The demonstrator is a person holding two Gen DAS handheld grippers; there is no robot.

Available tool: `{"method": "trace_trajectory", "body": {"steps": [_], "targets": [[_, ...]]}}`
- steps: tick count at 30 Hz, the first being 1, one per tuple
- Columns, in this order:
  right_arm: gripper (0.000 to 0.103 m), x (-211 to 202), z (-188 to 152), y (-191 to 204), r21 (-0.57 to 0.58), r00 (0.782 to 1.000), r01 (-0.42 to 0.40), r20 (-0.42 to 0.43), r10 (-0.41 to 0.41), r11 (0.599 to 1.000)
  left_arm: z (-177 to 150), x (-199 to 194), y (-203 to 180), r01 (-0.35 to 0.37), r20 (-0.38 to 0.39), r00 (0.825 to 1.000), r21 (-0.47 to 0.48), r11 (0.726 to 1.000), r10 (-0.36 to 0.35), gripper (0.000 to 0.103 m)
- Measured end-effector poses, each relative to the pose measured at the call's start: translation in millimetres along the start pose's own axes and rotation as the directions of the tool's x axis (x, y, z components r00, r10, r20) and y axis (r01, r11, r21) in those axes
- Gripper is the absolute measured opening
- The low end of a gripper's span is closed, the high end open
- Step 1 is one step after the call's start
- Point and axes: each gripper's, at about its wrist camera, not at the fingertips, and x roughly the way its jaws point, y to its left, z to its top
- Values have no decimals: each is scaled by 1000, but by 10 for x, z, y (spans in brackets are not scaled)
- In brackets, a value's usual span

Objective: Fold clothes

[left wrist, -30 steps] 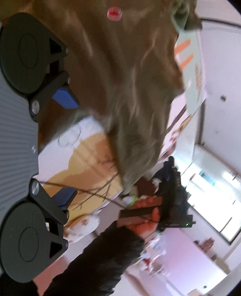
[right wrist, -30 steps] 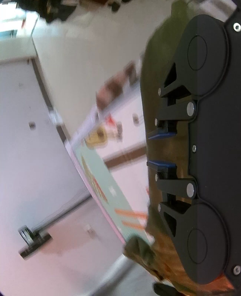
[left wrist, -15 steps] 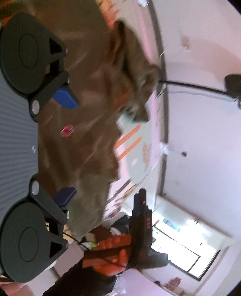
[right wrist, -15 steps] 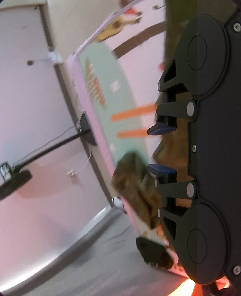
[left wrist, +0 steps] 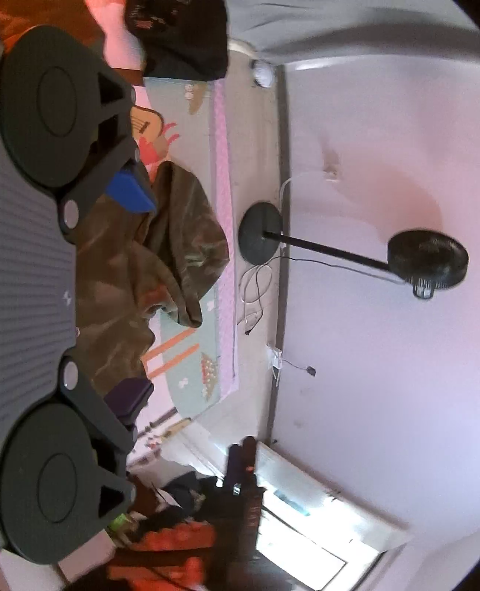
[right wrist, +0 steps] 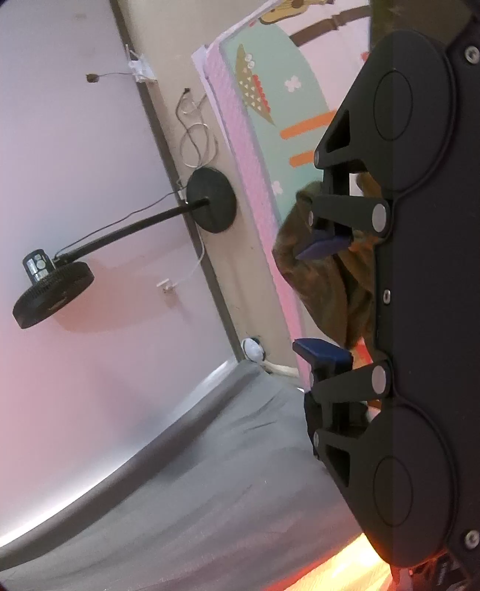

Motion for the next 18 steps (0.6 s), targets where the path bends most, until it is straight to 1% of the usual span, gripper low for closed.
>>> {"method": "trace_trajectory", "body": {"steps": [2, 4, 8, 11, 14, 16, 18], "targets": [[45, -8, 2, 111, 3, 1000, -6, -8, 6, 1000, 53, -47, 50, -11, -3, 1000, -34, 999, 11, 99], [47, 54, -24, 194, 8, 1000, 12, -27, -12, 1000, 80, -45, 80, -23, -15, 1000, -38, 999, 22, 99], [47, 314, -154, 178, 20, 997, 41, -69, -39, 999, 50, 155, 117, -114, -29, 993, -14, 993, 114, 99], [47, 622, -269, 10, 17, 992, 66, -109, -63, 998, 1, 441, 203, -140, -51, 989, -5, 990, 139, 99], [47, 1050, -372, -196, -12, 983, 109, -145, -110, 994, -38, 863, 317, -178, -81, 980, 20, 984, 179, 99], [47, 1328, -432, -366, 5, 975, 128, -181, -125, 992, -61, 1218, 395, -215, -127, 967, 59, 975, 221, 98], [47, 1615, -498, -531, -13, 964, 162, -210, -161, 987, -79, 1571, 471, -249, -165, 950, 107, 963, 264, 96]]}}
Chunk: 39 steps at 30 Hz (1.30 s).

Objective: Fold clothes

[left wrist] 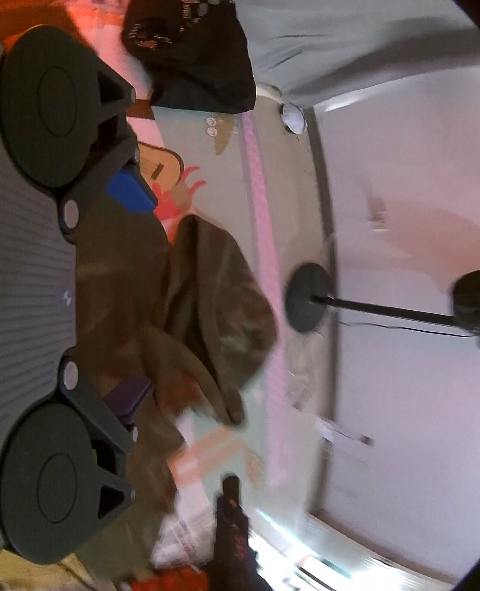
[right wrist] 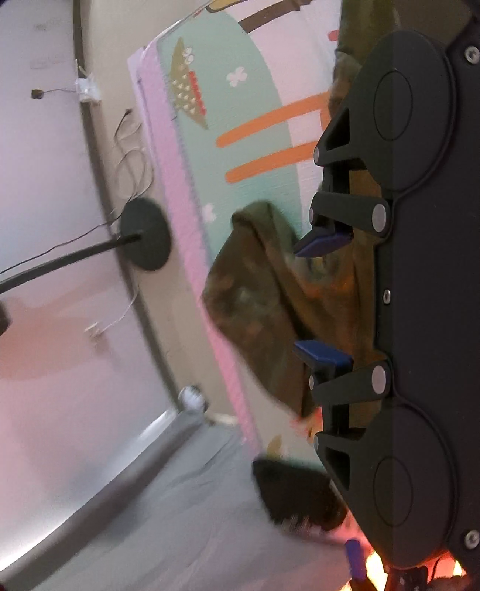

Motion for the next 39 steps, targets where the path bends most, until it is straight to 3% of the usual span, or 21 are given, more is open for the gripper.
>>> {"method": "trace_trajectory", "body": {"steps": [4, 10, 16, 21, 30, 32, 35, 37, 39], "targets": [[47, 582, 64, -228, -38, 998, 50, -31, -51, 998, 130, 660, -25, -34, -52, 998, 84, 996, 39, 92], [47, 1299, 282, -528, -34, 995, 67, -66, -69, 997, 364, 1391, 26, -36, -48, 998, 91, 995, 40, 92], [47, 1796, 389, -665, -68, 991, 81, -96, -88, 994, 435, 1994, 121, -50, -96, 993, 125, 991, 62, 90], [47, 2058, 338, -687, -110, 989, 75, -122, -88, 991, 392, 2204, 110, -58, -89, 993, 185, 981, 76, 90], [47, 2161, 299, -653, -168, 988, 67, -124, -89, 984, 452, 2318, 32, -97, -49, 992, 250, 963, 113, 90], [42, 2159, 281, -644, -187, 989, 71, -118, -94, 980, 478, 2340, 15, -106, -44, 992, 261, 960, 122, 90], [30, 2181, 268, -653, -204, 989, 72, -115, -97, 976, 519, 2377, 27, -93, -55, 993, 243, 966, 109, 76], [23, 2181, 277, -681, -190, 989, 69, -115, -92, 979, 538, 2407, 50, -66, -74, 994, 213, 975, 83, 59], [17, 2174, 292, -713, -172, 990, 64, -113, -84, 983, 553, 2412, 40, -67, -68, 994, 205, 976, 83, 52]]}}
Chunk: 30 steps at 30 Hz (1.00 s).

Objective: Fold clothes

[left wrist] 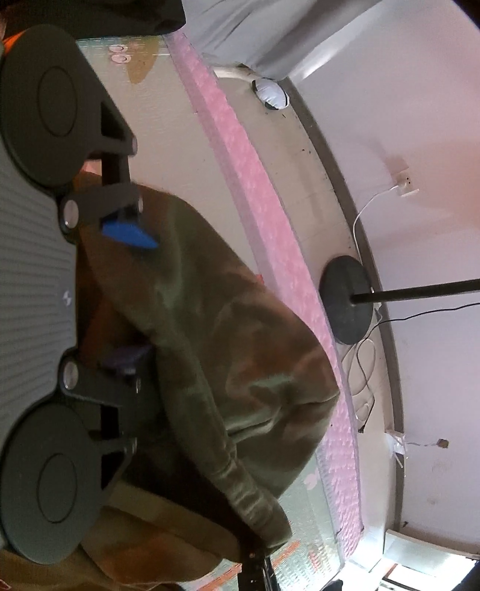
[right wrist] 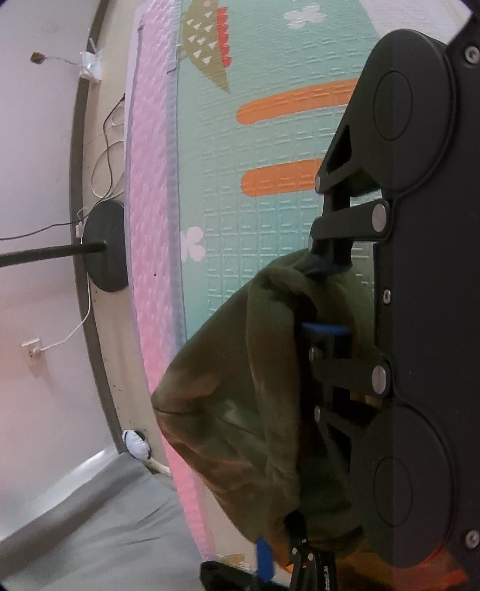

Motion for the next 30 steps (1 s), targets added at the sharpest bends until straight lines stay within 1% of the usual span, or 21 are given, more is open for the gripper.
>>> {"method": "trace_trajectory", "body": {"steps": [1, 2, 3, 7, 9, 11, 13, 16, 18, 20, 24, 27, 29, 30], "targets": [[15, -10, 5, -9, 3, 1000, 3, 7, -3, 1000, 10, -5, -8, -4, 6, 1000, 0, 1000, 4, 45], [14, -31, 13, -14, 6, 1000, 6, 18, -6, 1000, 21, -11, -13, -7, 12, 1000, -3, 1000, 7, 42], [13, -53, 21, -20, 10, 1000, 9, 28, -9, 1000, 41, -23, -1, -4, 20, 1000, -21, 1000, 4, 36], [10, -187, 69, -20, 33, 995, 13, 95, -16, 999, 124, -86, 86, -5, 45, 999, -96, 995, 10, 27], [9, -266, 102, 25, 17, 990, 16, 142, -19, 1000, 169, -136, 138, -31, 67, 997, -126, 992, 40, 27], [9, -322, 166, 102, -23, 983, 19, 184, -14, 1000, 210, -159, 195, -76, 78, 993, -157, 985, 89, 27], [9, -341, 255, 187, -55, 978, 8, 208, 4, 998, 252, -161, 266, -117, 72, 989, -198, 973, 133, 27], [9, -327, 430, 297, -82, 971, -26, 237, 44, 996, 294, -143, 386, -179, 49, 979, -263, 948, 198, 28], [9, -279, 542, 376, -107, 968, -38, 244, 64, 993, 313, -110, 469, -220, 22, 971, -306, 926, 238, 30], [8, -209, 630, 479, -137, 963, -19, 264, 55, 990, 342, -67, 547, -238, -3, 968, -337, 911, 251, 30], [8, -69, 769, 563, -175, 964, 8, 264, 39, 985, 451, -31, 630, -267, -28, 961, -370, 890, 276, 31], [7, -39, 809, 537, -153, 963, 20, 268, 22, 988, 566, -38, 658, -283, -31, 955, -380, 880, 294, 29], [7, -29, 816, 517, -129, 961, 46, 275, -9, 991, 649, -64, 638, -302, -15, 947, -381, 874, 320, 29], [7, -21, 805, 494, -119, 961, 62, 275, -27, 991, 669, -82, 642, -301, -12, 947, -387, 872, 321, 29]]}}
